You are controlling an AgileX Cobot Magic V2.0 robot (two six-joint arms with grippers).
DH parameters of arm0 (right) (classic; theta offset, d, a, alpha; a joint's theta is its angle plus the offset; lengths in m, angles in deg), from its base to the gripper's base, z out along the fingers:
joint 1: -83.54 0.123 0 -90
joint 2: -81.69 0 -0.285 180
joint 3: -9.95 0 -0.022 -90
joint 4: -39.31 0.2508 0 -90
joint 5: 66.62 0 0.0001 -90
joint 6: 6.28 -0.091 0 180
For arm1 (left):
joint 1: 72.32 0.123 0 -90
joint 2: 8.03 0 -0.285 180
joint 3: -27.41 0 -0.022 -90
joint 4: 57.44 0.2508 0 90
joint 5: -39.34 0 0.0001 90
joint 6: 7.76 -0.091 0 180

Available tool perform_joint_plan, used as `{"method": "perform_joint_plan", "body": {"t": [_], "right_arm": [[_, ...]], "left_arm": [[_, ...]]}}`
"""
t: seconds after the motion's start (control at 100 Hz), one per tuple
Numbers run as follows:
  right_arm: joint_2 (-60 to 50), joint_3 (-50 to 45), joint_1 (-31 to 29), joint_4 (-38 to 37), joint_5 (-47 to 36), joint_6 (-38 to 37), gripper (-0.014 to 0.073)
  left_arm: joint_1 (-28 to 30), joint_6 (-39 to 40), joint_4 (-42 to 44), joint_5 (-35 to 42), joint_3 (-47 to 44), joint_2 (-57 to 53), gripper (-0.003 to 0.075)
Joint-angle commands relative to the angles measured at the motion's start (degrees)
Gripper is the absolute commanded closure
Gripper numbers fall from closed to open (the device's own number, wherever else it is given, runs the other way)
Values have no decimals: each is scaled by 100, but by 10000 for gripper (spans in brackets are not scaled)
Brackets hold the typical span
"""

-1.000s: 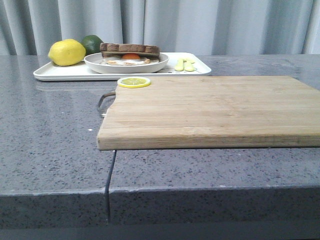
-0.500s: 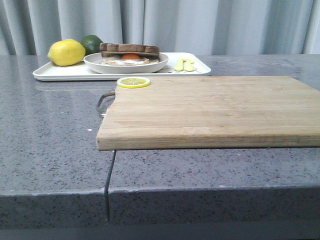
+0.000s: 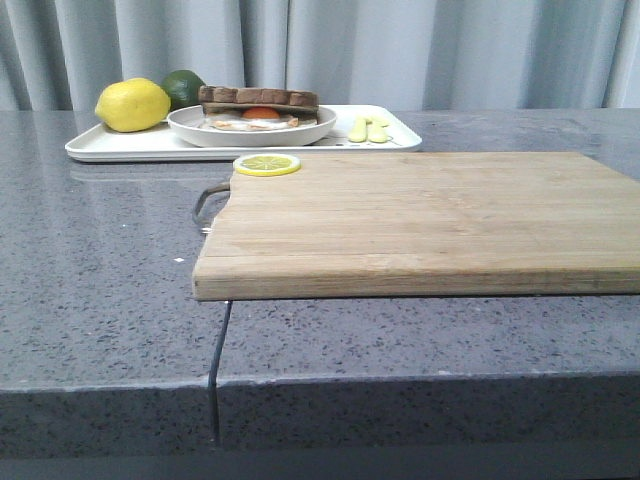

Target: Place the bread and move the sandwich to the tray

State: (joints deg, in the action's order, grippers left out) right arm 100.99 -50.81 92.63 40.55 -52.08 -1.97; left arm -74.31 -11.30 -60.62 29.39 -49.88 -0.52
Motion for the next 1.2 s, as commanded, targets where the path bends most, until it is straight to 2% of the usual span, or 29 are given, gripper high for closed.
{"method": "perform_joint_plan", "body": {"t": [0.0,0.45,0.78,0.98,1.19], "right_arm": [[41,157,-31,-48,-450,57,710],[30,68,-31,-54,-491,57,710],[-757,-1221,-48,-123,-1454,-93,710],[-1325,-1727,-48,-407,-1454,-539,710],[-1327,-1806,-48,-540,-1396,-689,710]], "left_arm": [[-19,52,-5,444,-82,-195,739],[-19,52,-5,444,-82,-195,739],[-19,52,-5,444,-82,-195,739],[-19,52,-5,444,-82,-195,739],[-19,52,-5,444,-82,-195,739]]}}
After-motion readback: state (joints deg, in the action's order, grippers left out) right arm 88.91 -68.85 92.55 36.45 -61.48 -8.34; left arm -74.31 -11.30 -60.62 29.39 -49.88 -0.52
